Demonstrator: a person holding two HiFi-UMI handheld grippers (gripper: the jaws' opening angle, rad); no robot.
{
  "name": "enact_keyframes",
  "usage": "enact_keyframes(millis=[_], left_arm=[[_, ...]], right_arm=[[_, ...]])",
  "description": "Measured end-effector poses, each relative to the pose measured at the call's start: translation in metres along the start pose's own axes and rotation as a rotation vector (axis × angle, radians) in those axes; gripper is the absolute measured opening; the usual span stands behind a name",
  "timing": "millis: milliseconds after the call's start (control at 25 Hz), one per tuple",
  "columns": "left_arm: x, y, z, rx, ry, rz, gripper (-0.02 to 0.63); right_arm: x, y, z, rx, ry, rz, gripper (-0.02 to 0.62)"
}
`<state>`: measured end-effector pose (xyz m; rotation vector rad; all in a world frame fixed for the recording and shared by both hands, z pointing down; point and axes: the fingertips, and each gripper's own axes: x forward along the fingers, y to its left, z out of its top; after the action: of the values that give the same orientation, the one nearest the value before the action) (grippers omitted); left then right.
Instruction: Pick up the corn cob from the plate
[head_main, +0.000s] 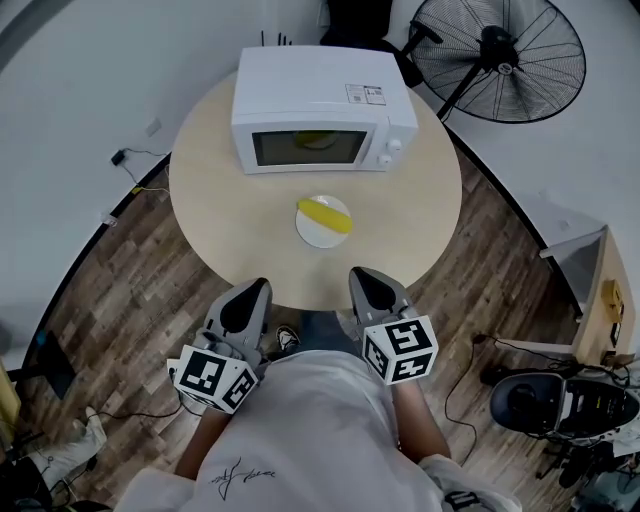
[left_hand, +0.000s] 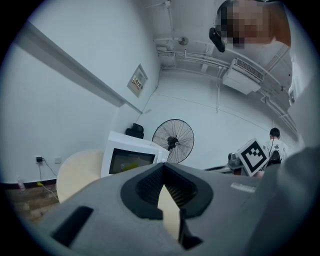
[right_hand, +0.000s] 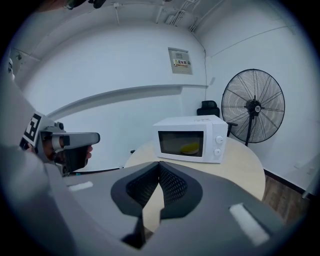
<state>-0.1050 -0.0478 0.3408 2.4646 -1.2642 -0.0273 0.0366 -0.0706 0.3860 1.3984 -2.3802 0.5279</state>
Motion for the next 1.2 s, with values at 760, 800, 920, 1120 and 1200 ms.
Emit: enact_keyframes(millis=[760, 800, 920, 1120, 1200], left_arm=[[0.051, 0.03, 0.015, -0.024, 0.007, 0.053, -0.009], [0.052, 0.03, 0.015, -0.025, 0.009, 0.055, -0.009], [0.055, 0.03, 0.014, -0.026, 0.015, 0.055, -0.009], [0.06, 0.027, 0.013, -0.024, 0.024, 0.047, -0.009], [0.062, 0.026, 0.012, -0.024, 0.03, 0.043, -0.009]], right_arm=[[0.064, -0.046, 0.019, -0.058, 0.052, 0.037, 0.014], [0.068, -0.047, 0.019, -0.066, 0.058, 0.046, 0.014], [0.076, -0.048, 0.018, -0.086, 0.076, 0.073, 0.015], [0.087, -0.049, 0.014, -0.104, 0.106, 0.102, 0.02], [0.09, -0.051, 0.014, -0.105, 0.113, 0.109, 0.023]])
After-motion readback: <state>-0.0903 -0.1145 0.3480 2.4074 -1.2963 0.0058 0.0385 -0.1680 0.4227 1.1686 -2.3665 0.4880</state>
